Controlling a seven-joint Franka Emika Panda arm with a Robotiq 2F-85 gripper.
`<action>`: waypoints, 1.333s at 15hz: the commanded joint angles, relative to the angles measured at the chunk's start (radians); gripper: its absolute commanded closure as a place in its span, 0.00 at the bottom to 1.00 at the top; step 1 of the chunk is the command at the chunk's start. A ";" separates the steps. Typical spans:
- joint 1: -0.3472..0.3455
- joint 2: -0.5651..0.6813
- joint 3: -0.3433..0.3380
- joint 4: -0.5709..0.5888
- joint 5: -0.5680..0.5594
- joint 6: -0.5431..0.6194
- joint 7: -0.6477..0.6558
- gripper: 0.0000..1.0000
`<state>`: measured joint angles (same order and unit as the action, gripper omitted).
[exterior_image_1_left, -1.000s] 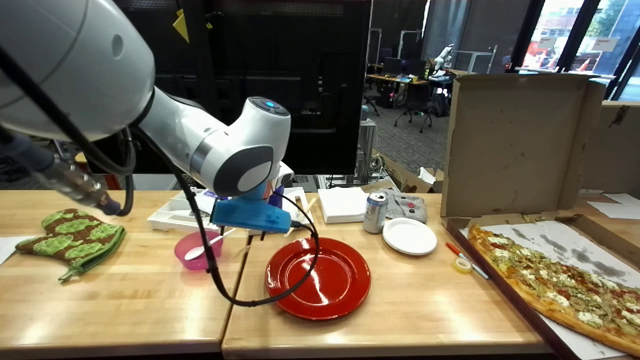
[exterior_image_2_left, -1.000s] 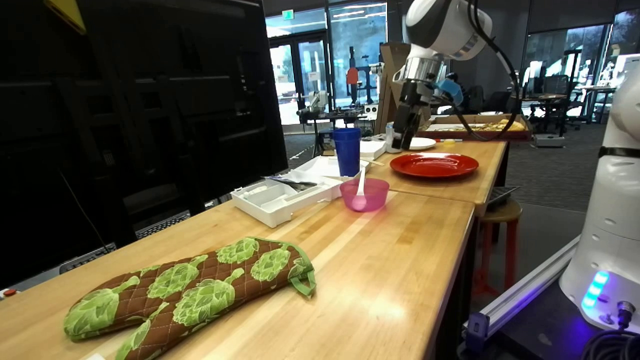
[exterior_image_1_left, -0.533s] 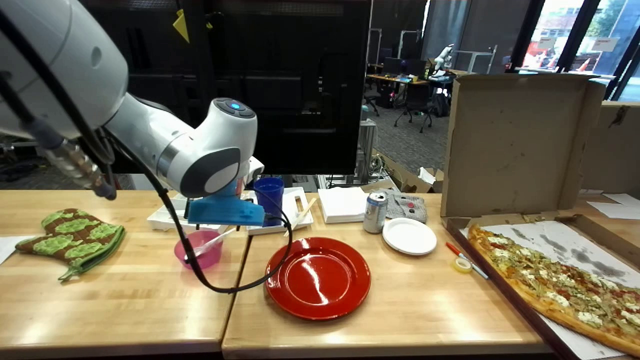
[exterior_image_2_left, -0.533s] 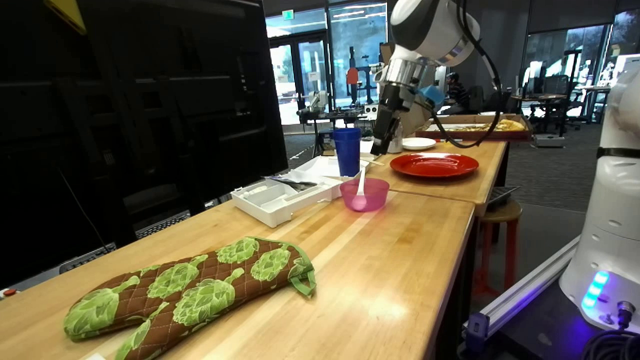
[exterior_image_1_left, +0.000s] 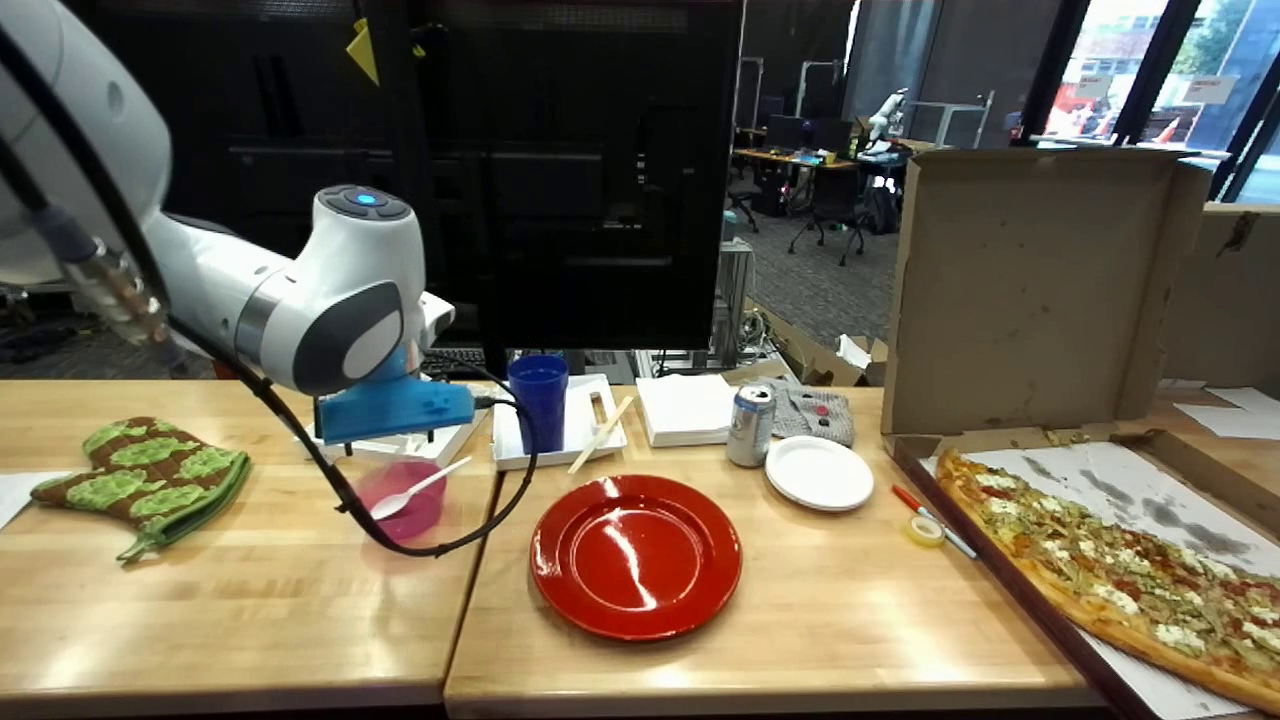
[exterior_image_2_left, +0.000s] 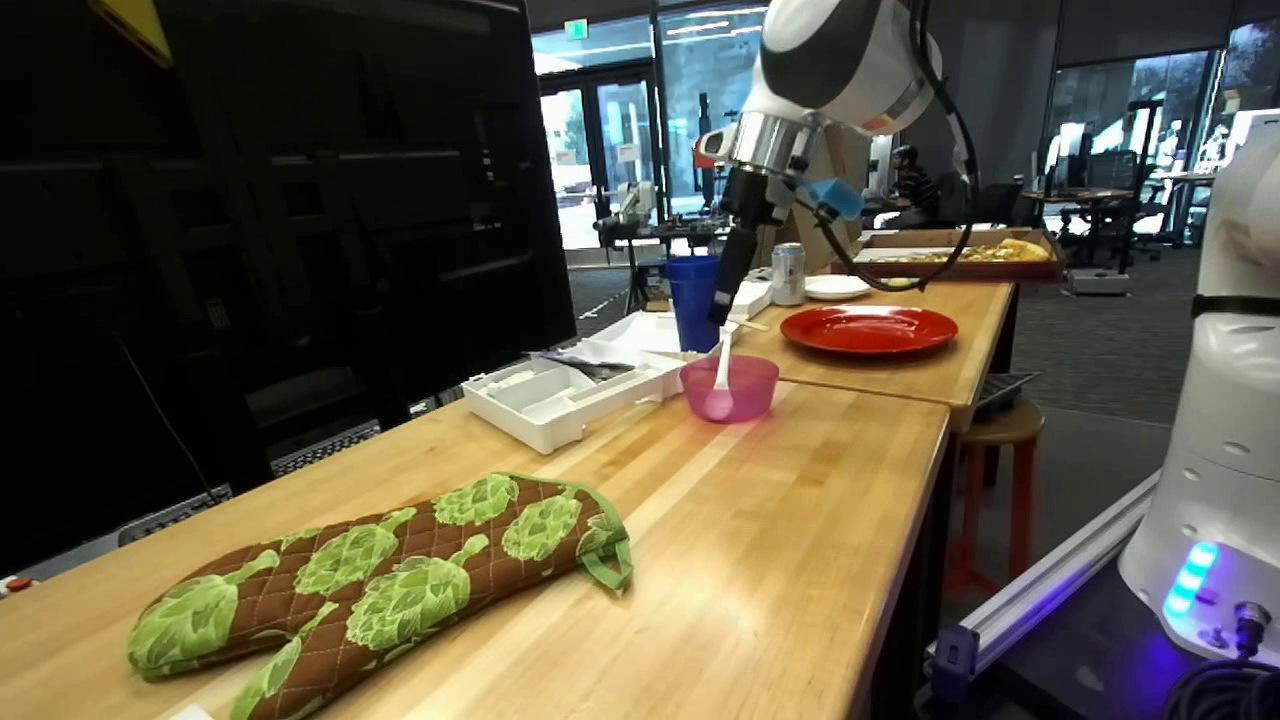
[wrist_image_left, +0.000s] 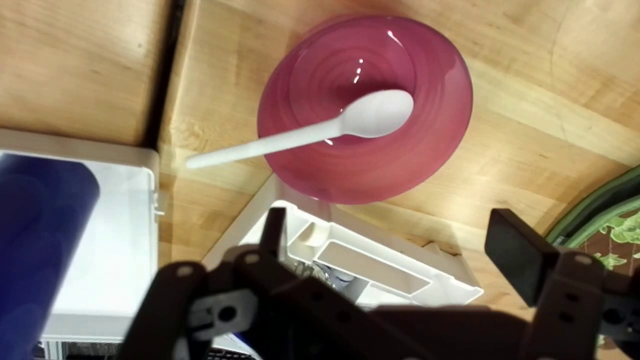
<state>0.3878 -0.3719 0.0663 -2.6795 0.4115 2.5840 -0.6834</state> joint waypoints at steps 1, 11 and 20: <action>0.009 0.019 0.053 0.017 -0.103 0.039 0.053 0.00; 0.033 0.064 0.066 0.053 -0.185 0.043 0.070 0.00; 0.049 0.072 0.032 0.056 -0.141 0.047 -0.018 0.00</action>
<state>0.4264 -0.3067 0.1045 -2.6296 0.2745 2.6253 -0.6702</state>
